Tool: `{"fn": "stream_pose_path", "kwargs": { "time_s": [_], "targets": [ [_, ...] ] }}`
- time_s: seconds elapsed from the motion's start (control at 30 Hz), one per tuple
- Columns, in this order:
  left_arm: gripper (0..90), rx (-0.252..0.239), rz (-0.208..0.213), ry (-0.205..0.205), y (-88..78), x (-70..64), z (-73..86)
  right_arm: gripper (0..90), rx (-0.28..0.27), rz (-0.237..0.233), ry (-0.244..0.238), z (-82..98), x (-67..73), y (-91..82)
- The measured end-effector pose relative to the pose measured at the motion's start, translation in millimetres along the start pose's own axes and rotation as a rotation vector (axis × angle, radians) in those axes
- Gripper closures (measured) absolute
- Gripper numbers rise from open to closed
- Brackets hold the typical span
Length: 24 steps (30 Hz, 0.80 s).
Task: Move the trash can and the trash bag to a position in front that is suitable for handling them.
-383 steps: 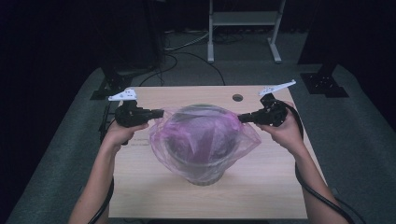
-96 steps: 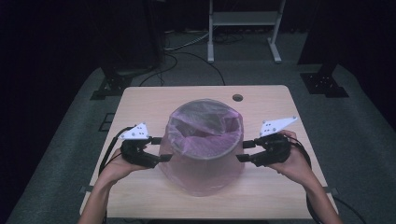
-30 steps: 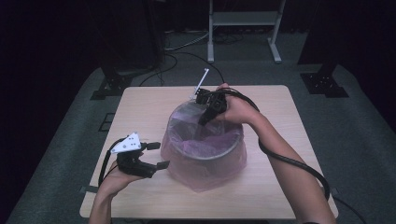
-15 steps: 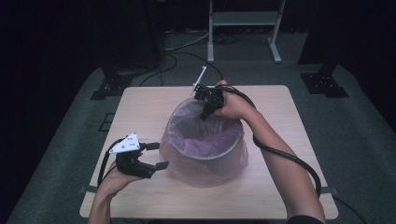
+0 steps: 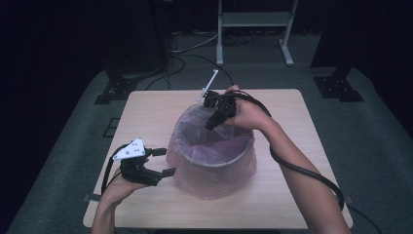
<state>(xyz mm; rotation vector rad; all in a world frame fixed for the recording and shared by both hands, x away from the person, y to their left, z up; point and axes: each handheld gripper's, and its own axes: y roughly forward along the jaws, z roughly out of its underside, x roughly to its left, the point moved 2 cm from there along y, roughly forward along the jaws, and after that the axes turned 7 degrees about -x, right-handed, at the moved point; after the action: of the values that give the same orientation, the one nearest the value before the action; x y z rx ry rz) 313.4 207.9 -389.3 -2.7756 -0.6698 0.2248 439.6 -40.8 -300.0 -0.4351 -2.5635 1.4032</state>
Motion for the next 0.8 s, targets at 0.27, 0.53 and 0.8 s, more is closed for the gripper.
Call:
{"fn": "stream_pose_path", "kwargs": {
  "time_s": [0.27, 0.53, 0.8],
  "targets": [
    [16.3, -0.003, -0.009, -0.006, -2.9, 1.7, 0.8, 75.5, 0.032, -0.034, -0.027, -21.6, 1.3, 24.6],
    [16.2, -0.007, -0.015, -0.009, -6.3, 3.4, 1.3, 76.4, 0.045, -0.052, 0.0, -35.3, -12.6, 45.1],
    [16.2, -0.008, -0.013, -0.011, -6.8, 2.9, 1.2, 74.0, 0.023, -0.047, -0.016, -28.4, -5.0, 31.7]
  ]
}}
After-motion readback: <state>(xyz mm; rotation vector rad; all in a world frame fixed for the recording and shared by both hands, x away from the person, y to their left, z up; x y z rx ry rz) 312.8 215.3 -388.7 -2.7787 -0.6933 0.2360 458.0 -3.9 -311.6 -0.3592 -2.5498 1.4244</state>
